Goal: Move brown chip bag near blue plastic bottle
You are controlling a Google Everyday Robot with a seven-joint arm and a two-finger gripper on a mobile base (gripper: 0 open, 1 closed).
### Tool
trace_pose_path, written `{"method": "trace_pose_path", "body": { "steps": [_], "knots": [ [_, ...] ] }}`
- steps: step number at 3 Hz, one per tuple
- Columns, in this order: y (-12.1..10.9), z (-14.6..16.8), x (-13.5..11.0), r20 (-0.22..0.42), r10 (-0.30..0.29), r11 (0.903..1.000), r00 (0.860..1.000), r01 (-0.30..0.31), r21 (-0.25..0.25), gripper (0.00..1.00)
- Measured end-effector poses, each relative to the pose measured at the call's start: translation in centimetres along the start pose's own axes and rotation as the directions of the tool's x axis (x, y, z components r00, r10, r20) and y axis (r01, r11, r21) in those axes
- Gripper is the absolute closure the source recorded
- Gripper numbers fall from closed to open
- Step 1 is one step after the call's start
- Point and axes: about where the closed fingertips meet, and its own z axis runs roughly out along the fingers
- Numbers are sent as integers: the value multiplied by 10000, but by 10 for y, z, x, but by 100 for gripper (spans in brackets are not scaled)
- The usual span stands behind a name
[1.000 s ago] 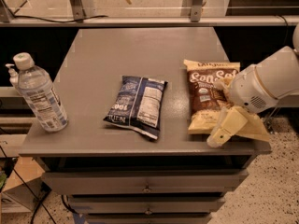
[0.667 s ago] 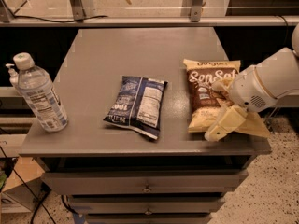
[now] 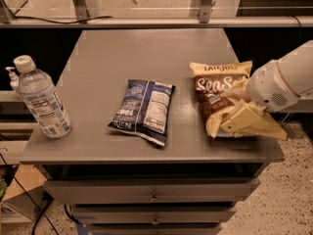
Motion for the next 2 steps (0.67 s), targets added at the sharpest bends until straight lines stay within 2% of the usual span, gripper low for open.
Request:
{"method": "trace_pose_path", "body": {
  "steps": [1,2],
  "knots": [
    [-5,-20,-21,260,-542,9976,9982,530,442,88],
    [-16,-52,-55,396,-1481,9824,9882,1424,1208,100]
  ]
}}
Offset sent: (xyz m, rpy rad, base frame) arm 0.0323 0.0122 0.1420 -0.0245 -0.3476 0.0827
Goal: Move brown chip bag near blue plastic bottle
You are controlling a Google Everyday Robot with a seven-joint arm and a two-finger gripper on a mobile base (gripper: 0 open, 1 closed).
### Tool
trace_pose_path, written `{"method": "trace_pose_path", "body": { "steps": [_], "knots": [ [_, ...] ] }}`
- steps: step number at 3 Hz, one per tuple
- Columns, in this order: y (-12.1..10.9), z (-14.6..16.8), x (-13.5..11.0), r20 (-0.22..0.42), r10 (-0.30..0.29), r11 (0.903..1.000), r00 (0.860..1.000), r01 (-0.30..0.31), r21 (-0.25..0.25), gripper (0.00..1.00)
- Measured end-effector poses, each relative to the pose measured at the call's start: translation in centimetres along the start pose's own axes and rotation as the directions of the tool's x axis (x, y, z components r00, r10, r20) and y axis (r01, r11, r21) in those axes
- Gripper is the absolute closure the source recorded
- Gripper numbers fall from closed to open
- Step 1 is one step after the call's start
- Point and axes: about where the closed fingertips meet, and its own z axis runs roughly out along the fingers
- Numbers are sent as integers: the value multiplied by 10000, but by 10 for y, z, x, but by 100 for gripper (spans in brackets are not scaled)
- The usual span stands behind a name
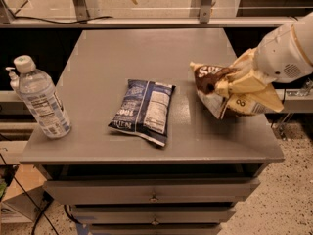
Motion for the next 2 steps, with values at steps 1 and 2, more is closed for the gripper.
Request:
{"method": "trace_pose_path", "body": {
  "steps": [1,2],
  "knots": [
    [-28,-33,-45,109,-1300,9875,9915,1285,919,100],
    [-34,-41,-57,146,-1561,9824,9876,1537,1065,100]
  ]
}}
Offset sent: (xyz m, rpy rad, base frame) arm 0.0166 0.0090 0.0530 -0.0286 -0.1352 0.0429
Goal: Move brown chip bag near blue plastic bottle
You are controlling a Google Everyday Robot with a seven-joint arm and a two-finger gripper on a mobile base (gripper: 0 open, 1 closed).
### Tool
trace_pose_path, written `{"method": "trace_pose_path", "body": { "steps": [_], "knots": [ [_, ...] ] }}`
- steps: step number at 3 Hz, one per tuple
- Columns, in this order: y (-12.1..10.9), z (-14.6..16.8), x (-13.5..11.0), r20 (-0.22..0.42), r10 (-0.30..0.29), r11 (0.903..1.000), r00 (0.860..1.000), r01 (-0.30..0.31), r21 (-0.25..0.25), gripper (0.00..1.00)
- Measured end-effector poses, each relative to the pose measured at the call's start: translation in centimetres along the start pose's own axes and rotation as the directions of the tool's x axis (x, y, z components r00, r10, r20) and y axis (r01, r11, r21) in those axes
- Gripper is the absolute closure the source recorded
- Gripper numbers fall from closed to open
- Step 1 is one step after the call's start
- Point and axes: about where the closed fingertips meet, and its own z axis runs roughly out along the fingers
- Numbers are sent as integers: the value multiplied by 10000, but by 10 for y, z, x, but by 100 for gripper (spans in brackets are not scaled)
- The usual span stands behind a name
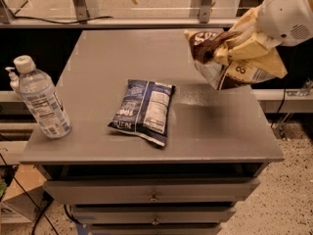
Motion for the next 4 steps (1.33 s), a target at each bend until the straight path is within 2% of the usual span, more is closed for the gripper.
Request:
{"method": "trace_pose_path", "body": {
  "steps": [1,2,3,4],
  "knots": [
    [6,7,-2,-133,-99,9992,9999,94,-391,100],
    [0,20,-46,396,-1253,9912,9913,1268,-379,100],
    [-8,36,-97,1202,-2557,9657,9593,2594,-159,100],
    [-7,60,-143,2302,-3523,9320,9071,3623,-13,100]
  ]
}}
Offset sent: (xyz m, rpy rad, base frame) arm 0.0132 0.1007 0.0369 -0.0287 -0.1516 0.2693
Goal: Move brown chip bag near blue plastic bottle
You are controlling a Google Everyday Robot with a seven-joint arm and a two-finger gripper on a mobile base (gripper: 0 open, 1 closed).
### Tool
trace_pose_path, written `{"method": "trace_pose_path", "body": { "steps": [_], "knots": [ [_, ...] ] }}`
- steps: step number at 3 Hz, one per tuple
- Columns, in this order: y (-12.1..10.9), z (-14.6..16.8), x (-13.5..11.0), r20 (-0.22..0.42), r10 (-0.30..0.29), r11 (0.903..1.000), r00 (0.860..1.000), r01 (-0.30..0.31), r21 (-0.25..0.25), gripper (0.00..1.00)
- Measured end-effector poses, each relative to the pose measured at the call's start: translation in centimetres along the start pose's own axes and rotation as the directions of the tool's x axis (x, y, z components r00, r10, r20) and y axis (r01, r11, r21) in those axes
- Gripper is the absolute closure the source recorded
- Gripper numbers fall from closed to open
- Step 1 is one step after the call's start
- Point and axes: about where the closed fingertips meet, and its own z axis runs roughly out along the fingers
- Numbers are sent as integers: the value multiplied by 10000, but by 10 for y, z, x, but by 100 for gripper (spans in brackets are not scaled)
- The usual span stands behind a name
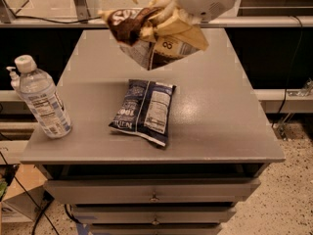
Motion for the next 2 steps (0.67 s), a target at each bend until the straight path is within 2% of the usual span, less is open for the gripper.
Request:
{"method": "trace_pose_path", "body": {
  "steps": [1,2],
  "knots": [
    [-4,39,-27,938,-660,9977,9934,673,-116,100],
    [-1,83,-38,1393,-887,9945,9863,956,-437,83]
  ]
}}
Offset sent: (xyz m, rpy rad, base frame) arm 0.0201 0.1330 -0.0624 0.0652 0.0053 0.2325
